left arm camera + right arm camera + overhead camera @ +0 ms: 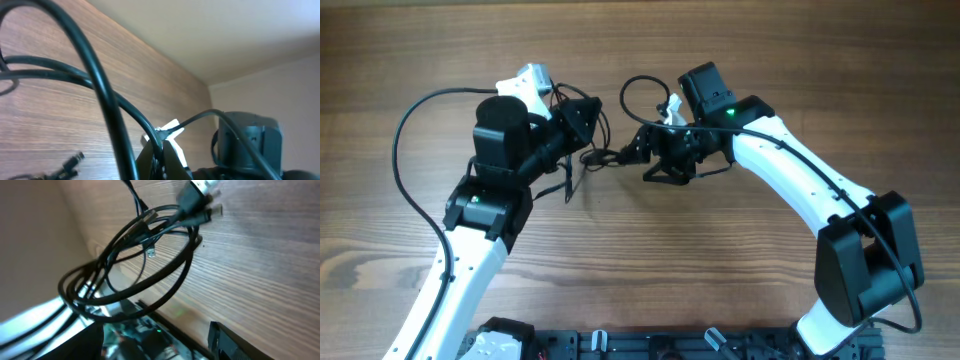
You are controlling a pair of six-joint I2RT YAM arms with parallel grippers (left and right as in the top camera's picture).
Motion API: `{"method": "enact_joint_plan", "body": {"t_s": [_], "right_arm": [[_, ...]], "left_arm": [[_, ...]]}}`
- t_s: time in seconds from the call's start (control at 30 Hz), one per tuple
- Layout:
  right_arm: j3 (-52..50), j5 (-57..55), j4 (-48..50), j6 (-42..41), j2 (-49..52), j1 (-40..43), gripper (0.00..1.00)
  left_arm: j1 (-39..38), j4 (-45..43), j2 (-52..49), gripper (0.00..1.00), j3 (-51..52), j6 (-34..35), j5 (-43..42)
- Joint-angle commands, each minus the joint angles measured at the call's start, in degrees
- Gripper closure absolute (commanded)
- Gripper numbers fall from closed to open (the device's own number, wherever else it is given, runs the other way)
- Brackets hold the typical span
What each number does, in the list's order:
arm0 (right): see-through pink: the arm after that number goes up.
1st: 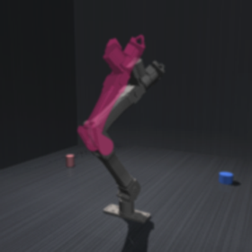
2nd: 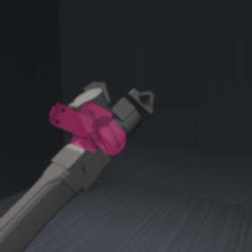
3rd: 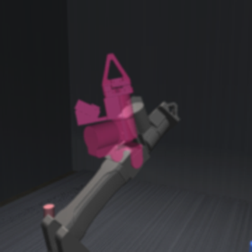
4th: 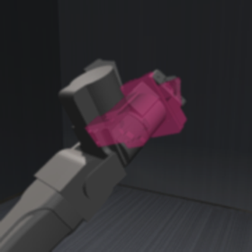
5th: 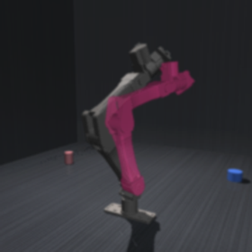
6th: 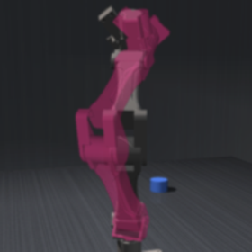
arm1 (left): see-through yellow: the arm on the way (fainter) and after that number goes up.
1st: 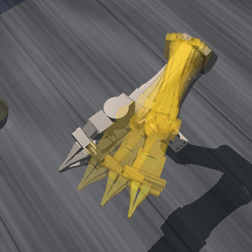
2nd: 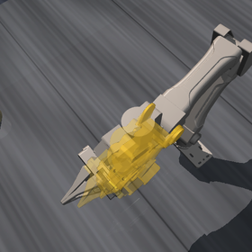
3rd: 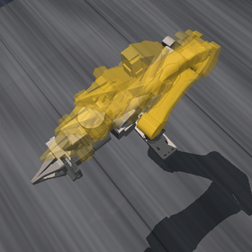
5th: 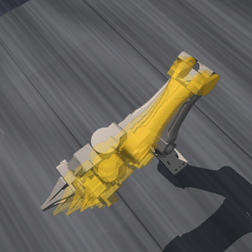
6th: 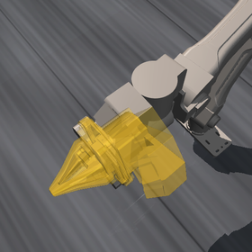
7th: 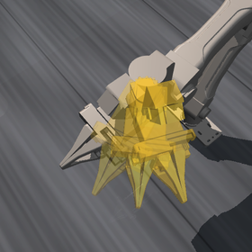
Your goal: Untangle cables
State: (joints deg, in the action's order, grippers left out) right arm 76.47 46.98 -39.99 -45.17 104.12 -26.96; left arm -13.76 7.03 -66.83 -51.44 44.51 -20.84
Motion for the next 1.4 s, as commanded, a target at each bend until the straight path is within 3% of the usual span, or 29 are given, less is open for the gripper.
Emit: {"method": "enact_joint_plan", "body": {"t_s": [0.0, 0.23, 0.37, 0.53, 0.73, 0.83, 0.9, 1.03, 1.1, 1.17, 1.27, 1.37], "right_arm": [[0.0, 1.1, 1.8, -12.7, -1.3, -0.1, 0.28], [0.0, 1.1, 13.0, -29.9, -1.3, -0.1, 0.27], [0.0, 0.8, 17.0, -33.0, -1.3, -0.1, 0.27], [0.0, -1.1, 15.2, -32.8, -1.3, -0.2, 0.28], [0.0, -5.4, 11.0, -35.5, -1.3, -0.2, 0.47], [0.0, -5.8, 10.9, -36.4, -1.3, -0.2, 0.64], [0.0, -6.4, 10.5, -36.4, -1.3, -0.2, 0.7], [0.0, -7.0, 10.3, -35.8, -1.3, -0.2, 0.96], [0.0, -8.0, 10.3, -33.5, -1.3, -0.2, 0.96], [0.0, -12.5, 7.9, -28.7, -1.3, -0.1, 0.96], [0.0, -22.3, 0.0, -26.2, -1.3, 0.7, 0.96], [0.0, -32.4, -7.1, -22.4, -1.3, 2.6, 0.96]], "left_arm": [[0.2, -0.6, 0.9, 0.96, -0.2, 7.1, 0.2], [0.2, 0.5, 0.9, 0.96, -0.2, 7.4, -1.8], [0.2, 0.5, 0.9, 0.96, -0.2, 7.4, -2.3], [0.2, 0.0, 0.9, 0.96, -0.2, 7.4, -3.7], [0.2, -0.7, 2.3, 0.96, -0.2, 7.4, -5.5], [0.2, -1.1, 3.8, 0.96, -0.2, 7.4, -5.5], [0.2, -1.0, 4.6, 0.96, -0.2, 7.4, -5.6], [0.2, 0.0, 5.6, 0.96, -0.2, 7.4, -5.7], [0.2, 4.1, 5.5, 0.96, -0.2, 6.8, -5.7], [0.2, 13.5, 5.3, 0.96, -0.2, 3.5, -2.7], [0.4, 27.9, 5.3, 0.96, -0.2, 2.2, 12.5], [3.2, 33.1, 5.3, 0.96, -0.2, 2.2, 21.9]]}}
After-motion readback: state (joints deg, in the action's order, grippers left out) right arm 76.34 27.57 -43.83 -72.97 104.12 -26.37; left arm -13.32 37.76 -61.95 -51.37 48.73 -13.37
